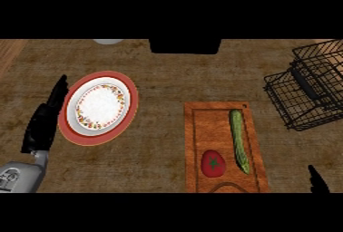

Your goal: Pick the tomato from the cutting board and place it in the tiered basket

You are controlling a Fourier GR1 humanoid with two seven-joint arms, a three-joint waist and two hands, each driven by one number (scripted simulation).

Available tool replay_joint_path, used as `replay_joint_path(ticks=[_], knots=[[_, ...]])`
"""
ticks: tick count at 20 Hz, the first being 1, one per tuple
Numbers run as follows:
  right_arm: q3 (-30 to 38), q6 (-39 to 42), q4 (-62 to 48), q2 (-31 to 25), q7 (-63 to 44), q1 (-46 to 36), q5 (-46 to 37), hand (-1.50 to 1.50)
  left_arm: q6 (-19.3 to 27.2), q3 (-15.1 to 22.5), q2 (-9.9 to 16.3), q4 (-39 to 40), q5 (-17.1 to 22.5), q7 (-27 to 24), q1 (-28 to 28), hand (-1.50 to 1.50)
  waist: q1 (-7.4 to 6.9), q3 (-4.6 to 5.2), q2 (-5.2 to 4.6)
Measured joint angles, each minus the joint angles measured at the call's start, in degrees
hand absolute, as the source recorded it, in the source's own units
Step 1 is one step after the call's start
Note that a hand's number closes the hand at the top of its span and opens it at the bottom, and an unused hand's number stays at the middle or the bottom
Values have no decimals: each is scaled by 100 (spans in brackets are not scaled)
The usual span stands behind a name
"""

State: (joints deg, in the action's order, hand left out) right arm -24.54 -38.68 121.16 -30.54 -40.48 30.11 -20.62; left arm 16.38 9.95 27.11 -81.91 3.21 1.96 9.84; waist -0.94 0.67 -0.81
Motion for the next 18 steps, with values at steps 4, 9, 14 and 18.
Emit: replay_joint_path(ticks=[4, 9, 14, 18], knots=[[83, 629, 613, -213, -1491, -435, -442, -150, -18, 30, -77, 49, -23, 32, 88, 0, -58, -8, 3], [-19, 1338, 726, -18, -2525, -1181, -687, -150, -80, 8, -112, 169, -38, -28, 153, 0, -111, -21, 8], [-204, 1755, 376, 395, -2996, -1737, -826, -150, -156, -16, -89, 131, -40, -8, 147, 0, -142, -30, 25], [-232, 2029, 27, 763, -3118, -2038, -922, -150, -157, -71, -91, 95, -35, 84, 168, 0, -98, -35, 37]])
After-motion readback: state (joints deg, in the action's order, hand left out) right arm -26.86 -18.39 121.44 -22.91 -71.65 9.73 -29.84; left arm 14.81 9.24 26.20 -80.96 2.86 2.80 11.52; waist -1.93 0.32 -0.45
